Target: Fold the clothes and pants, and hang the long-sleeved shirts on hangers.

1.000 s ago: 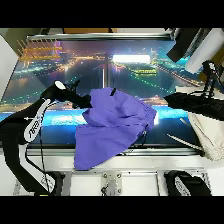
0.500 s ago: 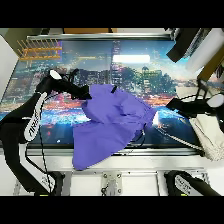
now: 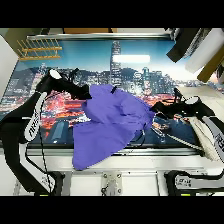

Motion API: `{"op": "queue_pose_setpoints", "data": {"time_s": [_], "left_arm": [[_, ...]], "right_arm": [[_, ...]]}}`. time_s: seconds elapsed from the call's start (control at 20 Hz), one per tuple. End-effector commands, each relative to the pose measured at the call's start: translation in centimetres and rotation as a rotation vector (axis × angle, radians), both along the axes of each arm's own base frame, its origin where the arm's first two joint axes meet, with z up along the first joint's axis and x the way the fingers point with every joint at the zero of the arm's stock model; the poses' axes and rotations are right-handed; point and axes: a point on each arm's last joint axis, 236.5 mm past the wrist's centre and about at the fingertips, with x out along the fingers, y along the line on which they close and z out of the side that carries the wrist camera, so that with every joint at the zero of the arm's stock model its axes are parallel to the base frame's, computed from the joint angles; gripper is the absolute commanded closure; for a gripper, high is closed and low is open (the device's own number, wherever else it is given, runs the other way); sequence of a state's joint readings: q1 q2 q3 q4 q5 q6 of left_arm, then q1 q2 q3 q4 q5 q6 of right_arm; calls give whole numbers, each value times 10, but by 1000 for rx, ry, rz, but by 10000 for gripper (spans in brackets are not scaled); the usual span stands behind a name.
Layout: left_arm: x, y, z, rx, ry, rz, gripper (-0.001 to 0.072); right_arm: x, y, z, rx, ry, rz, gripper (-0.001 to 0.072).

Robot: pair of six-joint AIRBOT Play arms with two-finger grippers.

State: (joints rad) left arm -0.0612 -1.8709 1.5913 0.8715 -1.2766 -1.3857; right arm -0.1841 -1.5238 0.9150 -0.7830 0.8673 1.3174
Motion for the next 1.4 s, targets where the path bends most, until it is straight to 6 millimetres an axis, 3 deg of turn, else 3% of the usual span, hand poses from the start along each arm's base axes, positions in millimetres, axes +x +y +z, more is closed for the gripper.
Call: {"op": "queue_pose_setpoints", "data": {"time_s": [0.0,0.15,0.2,0.25,0.3,0.4,0.5,0.6,0.7,0.75,0.9,1.0,1.1,1.15,1.25,1.35], "left_arm": [[1,0,0,0,-3,1,700],[1,0,0,1,-5,2,700],[1,0,0,0,-4,2,701],[0,0,0,0,-1,-1,700],[-1,0,1,-1,3,-3,700],[-2,0,5,-1,2,-5,701],[12,8,33,-1,-81,41,702],[27,19,95,-8,-233,82,702],[31,29,184,-16,-426,93,701],[25,34,236,-19,-538,96,701],[-19,40,380,-24,-865,100,700],[-64,39,453,-29,-1044,97,700],[-109,38,503,-33,-1180,95,700],[-127,37,518,-35,-1224,96,700],[-159,37,531,-39,-1275,103,700],[-180,37,526,-40,-1274,105,701]], "right_arm": [[10,11,-10,15,-21,-9,139],[9,16,-15,10,-15,1,151],[10,17,-14,5,-22,3,360],[13,18,-13,1,-40,9,619],[17,20,-10,1,-67,24,687],[26,24,6,3,-123,64,694],[43,24,47,-3,-217,82,695],[67,21,124,-44,-396,109,695],[79,23,222,-82,-612,151,696],[75,27,272,-99,-713,174,695],[37,34,411,-163,-1012,191,695],[-2,39,472,-198,-1158,191,695],[-41,44,508,-226,-1253,194,695],[-59,47,520,-237,-1287,202,696],[-88,53,530,-262,-1320,232,695],[-110,57,524,-283,-1291,270,695]]}}
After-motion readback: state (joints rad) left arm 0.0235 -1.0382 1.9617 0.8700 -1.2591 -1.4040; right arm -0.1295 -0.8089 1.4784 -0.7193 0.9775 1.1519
